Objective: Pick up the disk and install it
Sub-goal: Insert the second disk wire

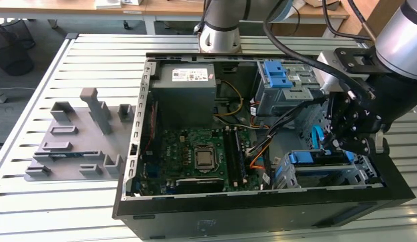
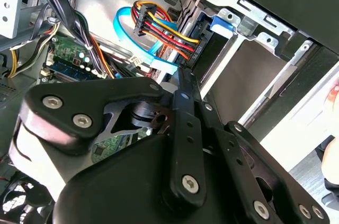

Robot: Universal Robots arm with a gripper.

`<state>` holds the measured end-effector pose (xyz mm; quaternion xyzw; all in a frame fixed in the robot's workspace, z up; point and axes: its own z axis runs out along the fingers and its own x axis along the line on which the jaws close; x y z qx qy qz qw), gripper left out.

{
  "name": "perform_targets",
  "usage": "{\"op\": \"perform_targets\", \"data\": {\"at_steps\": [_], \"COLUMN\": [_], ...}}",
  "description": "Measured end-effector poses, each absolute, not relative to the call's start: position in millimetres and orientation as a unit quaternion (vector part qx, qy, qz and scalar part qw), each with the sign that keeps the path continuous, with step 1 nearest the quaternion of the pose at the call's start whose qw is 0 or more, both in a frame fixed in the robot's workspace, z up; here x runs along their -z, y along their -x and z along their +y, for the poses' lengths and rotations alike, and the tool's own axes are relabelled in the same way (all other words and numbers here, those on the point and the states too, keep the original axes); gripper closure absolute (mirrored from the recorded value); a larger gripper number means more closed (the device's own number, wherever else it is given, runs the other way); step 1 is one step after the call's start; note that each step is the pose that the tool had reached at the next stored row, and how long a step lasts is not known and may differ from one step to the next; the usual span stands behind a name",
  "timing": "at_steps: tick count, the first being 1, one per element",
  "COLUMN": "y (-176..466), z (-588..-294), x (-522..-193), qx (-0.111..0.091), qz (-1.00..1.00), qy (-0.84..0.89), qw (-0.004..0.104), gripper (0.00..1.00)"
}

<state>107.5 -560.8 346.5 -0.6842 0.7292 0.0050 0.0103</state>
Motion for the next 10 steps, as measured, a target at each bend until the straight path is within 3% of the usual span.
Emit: {"op": "perform_targets", "data": {"at_steps": [1, 10], "y": [-107.5, -107.5], "z": [-560.8, -560.8], "x": [-346.5, -346.8], "qx": [-0.005, -0.005], "qz": [0.729, 0.729], "qy": [0.684, 0.684], "qw": [0.01, 0.01], "gripper": [0.9, 0.9]}}
